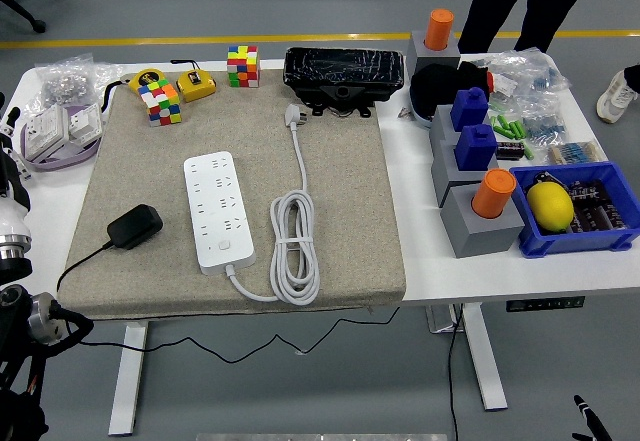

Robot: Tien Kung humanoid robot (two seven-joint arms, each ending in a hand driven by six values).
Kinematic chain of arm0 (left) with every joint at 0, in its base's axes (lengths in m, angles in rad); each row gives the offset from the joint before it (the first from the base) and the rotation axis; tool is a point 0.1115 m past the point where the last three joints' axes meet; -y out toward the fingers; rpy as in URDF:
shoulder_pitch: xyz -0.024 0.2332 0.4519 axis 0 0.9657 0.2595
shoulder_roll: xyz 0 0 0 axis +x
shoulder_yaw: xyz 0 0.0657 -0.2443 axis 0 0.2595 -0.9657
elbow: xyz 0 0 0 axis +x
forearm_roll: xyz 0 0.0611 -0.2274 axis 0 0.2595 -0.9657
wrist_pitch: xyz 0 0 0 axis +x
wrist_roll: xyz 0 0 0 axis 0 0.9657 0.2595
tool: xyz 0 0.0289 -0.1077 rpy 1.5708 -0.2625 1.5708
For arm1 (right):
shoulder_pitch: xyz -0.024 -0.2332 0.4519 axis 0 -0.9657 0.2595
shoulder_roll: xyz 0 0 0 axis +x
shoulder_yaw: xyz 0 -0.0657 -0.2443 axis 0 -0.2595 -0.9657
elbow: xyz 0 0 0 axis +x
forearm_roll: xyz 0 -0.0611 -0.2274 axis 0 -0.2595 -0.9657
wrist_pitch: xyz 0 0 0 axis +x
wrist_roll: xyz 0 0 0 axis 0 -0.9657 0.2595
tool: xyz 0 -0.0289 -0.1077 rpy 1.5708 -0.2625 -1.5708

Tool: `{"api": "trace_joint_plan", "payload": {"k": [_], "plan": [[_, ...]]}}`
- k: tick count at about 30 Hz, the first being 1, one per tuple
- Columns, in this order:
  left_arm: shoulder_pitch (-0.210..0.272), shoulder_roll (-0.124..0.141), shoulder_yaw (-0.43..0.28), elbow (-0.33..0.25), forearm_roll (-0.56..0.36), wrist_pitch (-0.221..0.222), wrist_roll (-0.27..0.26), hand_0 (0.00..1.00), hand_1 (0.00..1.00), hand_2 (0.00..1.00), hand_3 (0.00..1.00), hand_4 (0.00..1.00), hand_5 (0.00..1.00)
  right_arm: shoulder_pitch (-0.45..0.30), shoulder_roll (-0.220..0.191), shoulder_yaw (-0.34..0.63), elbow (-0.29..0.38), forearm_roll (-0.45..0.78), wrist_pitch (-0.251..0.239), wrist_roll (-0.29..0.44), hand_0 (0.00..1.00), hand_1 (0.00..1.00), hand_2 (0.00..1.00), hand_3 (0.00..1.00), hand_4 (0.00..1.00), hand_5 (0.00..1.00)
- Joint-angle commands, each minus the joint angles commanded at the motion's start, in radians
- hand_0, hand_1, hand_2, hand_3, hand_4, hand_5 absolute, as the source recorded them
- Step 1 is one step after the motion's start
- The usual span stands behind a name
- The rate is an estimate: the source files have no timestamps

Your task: Pick up the plug,place it near the board,insert it into the board,press the button

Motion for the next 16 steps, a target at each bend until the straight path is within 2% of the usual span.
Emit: {"api": "trace_joint_plan", "payload": {"k": [16], "plan": [[-0.002, 0.0, 0.001, -0.004, 0.031, -0.009, 0.016, 0.88, 0.964, 0.973, 0.985, 0.998, 0.97, 0.002, 0.0, 0.003, 0.0, 0.0, 0.0, 0.0, 0.811, 0.755, 0.733, 0.777, 0.998, 0.998]]}}
